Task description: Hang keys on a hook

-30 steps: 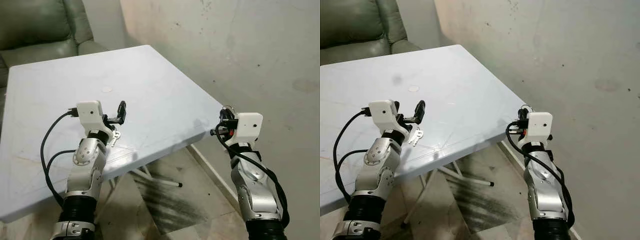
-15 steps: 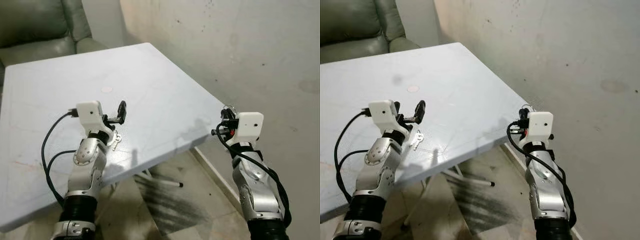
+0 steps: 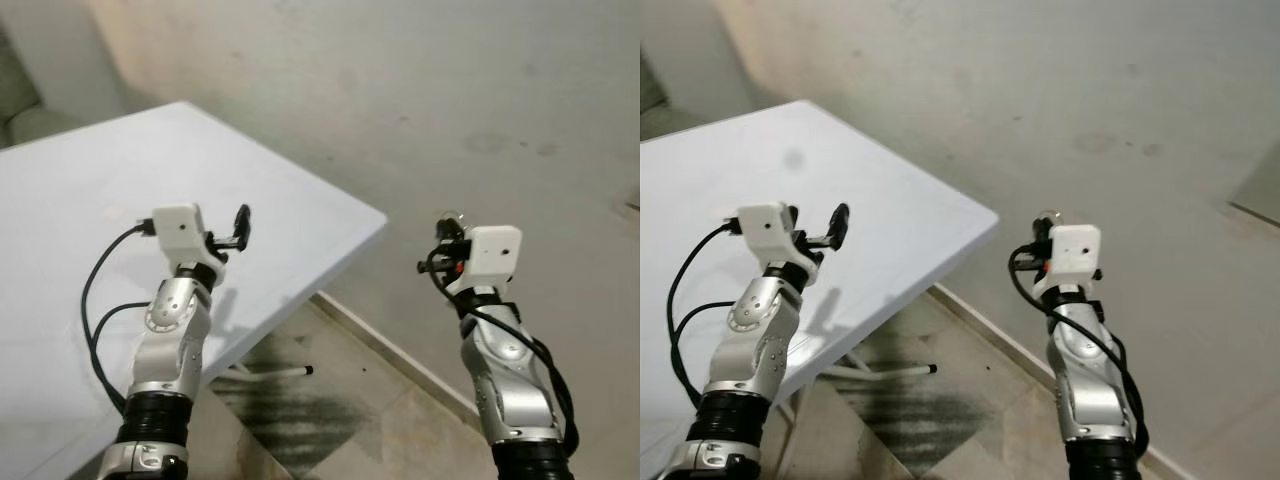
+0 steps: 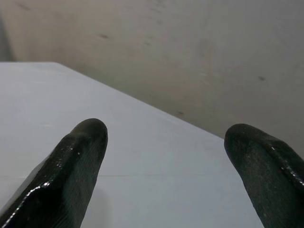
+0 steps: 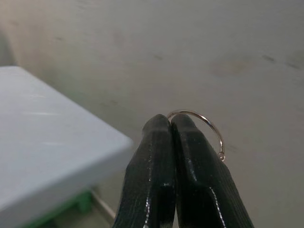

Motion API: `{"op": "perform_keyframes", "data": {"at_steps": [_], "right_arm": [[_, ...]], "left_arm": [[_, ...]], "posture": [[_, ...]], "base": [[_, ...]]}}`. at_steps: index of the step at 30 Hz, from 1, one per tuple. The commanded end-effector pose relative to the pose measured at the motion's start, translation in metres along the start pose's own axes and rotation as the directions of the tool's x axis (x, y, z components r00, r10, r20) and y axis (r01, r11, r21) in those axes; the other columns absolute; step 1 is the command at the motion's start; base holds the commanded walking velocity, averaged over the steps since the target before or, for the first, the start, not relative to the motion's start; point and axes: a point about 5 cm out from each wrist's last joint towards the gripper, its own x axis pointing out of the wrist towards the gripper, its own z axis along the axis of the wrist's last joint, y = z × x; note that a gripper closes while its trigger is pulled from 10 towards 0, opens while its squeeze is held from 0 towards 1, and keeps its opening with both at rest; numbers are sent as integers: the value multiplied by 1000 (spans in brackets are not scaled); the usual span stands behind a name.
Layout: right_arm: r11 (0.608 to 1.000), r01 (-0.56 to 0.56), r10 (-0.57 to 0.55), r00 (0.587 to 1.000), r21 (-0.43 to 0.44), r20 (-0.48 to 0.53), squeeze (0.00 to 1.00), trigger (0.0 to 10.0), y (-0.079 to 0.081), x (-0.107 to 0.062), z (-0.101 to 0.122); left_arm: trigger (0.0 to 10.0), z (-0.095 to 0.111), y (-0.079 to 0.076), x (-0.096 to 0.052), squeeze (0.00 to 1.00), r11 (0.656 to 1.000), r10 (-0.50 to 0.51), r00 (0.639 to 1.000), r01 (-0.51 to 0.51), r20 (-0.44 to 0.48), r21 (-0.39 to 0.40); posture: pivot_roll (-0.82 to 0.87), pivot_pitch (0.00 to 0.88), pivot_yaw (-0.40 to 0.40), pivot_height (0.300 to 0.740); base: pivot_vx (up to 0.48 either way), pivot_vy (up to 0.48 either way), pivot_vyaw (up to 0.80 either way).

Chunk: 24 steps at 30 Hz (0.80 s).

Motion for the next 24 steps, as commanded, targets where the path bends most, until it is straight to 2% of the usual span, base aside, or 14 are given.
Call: {"op": "perform_keyframes", "data": {"at_steps": [1, 10, 24], "right_arm": [[1000, 19, -19, 1000, -13, 16, 0, 10000, -7, 0, 5], [1000, 23, -23, 1000, -13, 12, 0, 10000, -8, -1, 5], [999, 35, -35, 999, -7, 8, 0, 10000, -7, -4, 4]], "left_arm": [[10000, -3, -8, 1, 0, 1000, -22, 1000, 22, -19, 0], [10000, -5, -9, 0, 0, 999, -26, 999, 25, -31, -22], [10000, -6, -7, -2, 0, 999, -31, 999, 31, -43, -11]], "posture": [[-26, 0, -4, 740], [-27, 0, -4, 740], [-38, 0, 12, 740]], "base": [[0, 0, -763], [0, 0, -763], [0, 0, -761]]}}
